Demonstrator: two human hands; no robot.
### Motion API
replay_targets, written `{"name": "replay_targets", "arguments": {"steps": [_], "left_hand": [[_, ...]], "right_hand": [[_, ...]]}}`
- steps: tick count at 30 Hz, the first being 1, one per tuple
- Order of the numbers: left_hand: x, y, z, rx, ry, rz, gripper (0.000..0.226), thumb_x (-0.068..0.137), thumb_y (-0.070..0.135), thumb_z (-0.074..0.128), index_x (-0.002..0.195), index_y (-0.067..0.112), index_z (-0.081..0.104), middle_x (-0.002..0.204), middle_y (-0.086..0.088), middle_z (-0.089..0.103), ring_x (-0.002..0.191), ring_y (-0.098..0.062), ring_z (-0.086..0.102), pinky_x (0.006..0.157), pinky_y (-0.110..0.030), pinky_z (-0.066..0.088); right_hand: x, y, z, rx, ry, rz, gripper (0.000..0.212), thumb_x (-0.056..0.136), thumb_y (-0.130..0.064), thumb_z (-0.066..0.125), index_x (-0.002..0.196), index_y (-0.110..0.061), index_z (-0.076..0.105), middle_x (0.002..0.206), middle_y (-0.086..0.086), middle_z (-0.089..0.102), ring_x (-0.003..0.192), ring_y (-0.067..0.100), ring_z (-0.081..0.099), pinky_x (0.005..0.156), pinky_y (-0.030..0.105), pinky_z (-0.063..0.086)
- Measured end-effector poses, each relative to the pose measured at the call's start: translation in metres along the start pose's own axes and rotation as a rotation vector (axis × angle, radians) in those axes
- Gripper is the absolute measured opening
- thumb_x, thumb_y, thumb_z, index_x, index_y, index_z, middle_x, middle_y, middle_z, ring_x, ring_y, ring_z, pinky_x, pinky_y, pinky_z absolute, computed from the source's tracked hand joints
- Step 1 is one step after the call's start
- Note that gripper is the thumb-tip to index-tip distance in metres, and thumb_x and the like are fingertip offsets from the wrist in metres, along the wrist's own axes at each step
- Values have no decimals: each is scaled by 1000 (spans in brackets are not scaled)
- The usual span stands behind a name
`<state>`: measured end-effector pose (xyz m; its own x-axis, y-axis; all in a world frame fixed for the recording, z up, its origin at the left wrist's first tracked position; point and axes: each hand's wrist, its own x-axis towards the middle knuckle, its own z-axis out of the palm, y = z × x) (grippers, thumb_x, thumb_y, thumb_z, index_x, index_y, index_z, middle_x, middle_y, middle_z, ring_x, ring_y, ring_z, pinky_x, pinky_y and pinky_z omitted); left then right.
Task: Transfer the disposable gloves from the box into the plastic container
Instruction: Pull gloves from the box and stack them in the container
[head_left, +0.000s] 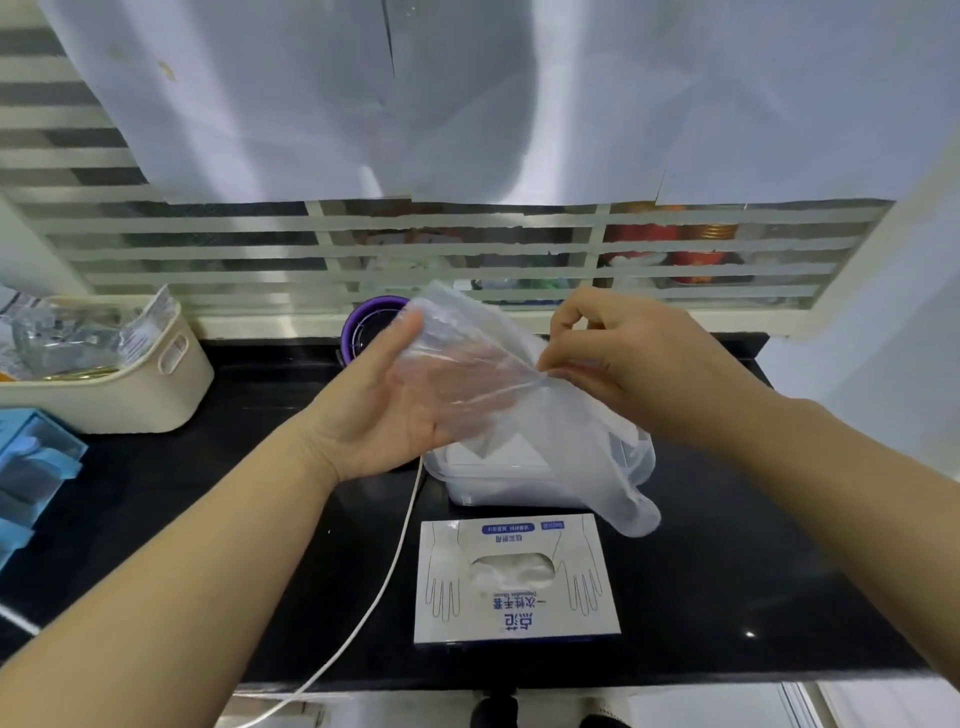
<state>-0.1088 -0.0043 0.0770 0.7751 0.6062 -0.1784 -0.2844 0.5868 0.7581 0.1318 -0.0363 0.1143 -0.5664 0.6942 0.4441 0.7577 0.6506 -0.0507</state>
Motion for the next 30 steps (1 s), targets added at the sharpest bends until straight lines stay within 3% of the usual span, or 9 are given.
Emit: {"name": "replay_targets", "arguments": {"steps": [2,5,11,17,21,23,25,27,30], "left_hand": [[12,-1,3,64,137,20,63,88,37,62,140,5,46,141,-21,49,133,-34,44,111,-45,36],[30,-5,7,166,397,17,34,99,23,44,126,10,58,124,-15,65,116,-30,61,99,-43,49],[64,-23,-3,75,667,-80,28,102,21,43,124,13,59,118,-10,65,97,-33,70,78,-44,59],[86,-36,-21,94,810,-144,47,101,21,48,146,20,34,143,-5,40,116,-34,57,82,-46,57],[79,-37,-24,932,962,34,66,97,22,55,152,24,20,154,0,29,137,-17,34,102,-24,32],[75,-36,-21,1377,906,281,52,95,17,56,144,22,38,144,2,38,125,-9,39,99,-11,29],[83,-35,-21,1631,677,291,34,96,13,52,129,22,56,131,3,48,110,-8,47,91,-12,38],[100,-39,-27,1800,400,-23,30,99,13,46,124,21,59,129,1,50,113,-16,52,95,-31,45],[117,-51,-36,1927,172,-459,40,97,18,52,137,17,48,135,-4,45,118,-26,52,98,-39,45]], "right_hand": [[3,8,6,-35,-15,-24,6,81,-18,73,85,-14,74,89,5,63,63,23,55,54,35,51],[6,19,20,-36,-41,4,7,79,-18,75,85,-15,74,87,3,65,62,18,55,57,31,49],[13,48,60,74,-113,195,12,89,-20,63,93,-15,73,89,1,63,73,19,57,67,37,53],[25,73,108,38,-446,386,17,96,-23,51,100,-22,68,105,-3,58,86,21,58,78,40,51],[21,71,137,2,-601,359,18,93,-13,50,99,-15,68,105,2,59,89,23,59,76,38,53],[17,68,146,30,-616,359,17,93,-13,51,99,-15,67,105,2,59,88,22,58,77,38,52],[14,63,154,47,-622,358,17,94,-13,50,101,-13,65,107,3,58,90,25,58,78,39,51],[12,58,161,75,-634,380,20,96,-16,47,107,-11,63,111,5,59,93,27,59,81,40,50],[6,55,165,128,-743,363,23,96,-24,51,116,-18,59,121,4,55,102,25,57,86,38,48]]}}
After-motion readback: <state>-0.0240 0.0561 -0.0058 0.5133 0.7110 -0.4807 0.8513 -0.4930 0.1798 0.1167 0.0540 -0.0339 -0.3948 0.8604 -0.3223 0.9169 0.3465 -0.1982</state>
